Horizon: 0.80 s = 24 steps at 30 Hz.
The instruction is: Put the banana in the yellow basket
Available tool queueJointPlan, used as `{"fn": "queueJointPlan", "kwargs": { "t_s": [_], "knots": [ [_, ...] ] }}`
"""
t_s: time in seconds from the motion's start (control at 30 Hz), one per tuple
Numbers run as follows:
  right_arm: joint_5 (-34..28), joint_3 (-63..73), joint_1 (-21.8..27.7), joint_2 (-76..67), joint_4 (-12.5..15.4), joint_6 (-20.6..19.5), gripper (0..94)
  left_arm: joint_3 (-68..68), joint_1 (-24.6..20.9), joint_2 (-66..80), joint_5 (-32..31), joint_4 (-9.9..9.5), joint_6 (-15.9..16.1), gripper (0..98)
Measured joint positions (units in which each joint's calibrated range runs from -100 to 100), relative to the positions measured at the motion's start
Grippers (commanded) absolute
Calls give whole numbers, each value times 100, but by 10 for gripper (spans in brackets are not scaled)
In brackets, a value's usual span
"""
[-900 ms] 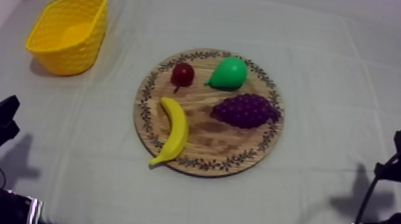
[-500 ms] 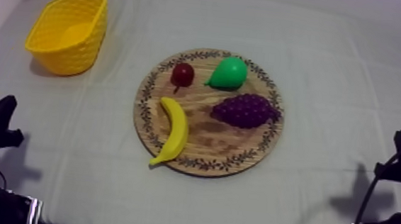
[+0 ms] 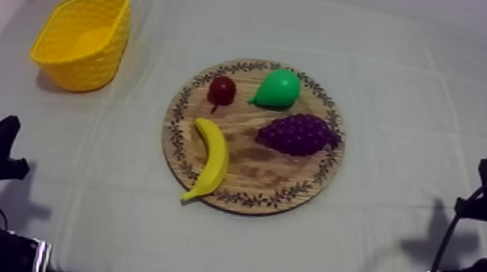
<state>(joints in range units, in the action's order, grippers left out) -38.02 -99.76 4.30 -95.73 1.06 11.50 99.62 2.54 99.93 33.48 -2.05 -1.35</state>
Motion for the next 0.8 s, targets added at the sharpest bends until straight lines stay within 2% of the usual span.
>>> {"fn": "queueJointPlan", "kwargs": {
  "t_s": [0.3, 0.63, 0.8],
  "knots": [
    [0, 0, 0, 0, 0, 0, 3, 8, -14, -434, -270, 5, -97, 1],
    [0, 0, 0, 0, 0, 0, 3, -770, 374, -1517, -548, -20, -52, 1],
    [0, 0, 0, 0, 0, 0, 3, -1616, 783, -2363, -302, -249, -277, 1]
  ]
}}
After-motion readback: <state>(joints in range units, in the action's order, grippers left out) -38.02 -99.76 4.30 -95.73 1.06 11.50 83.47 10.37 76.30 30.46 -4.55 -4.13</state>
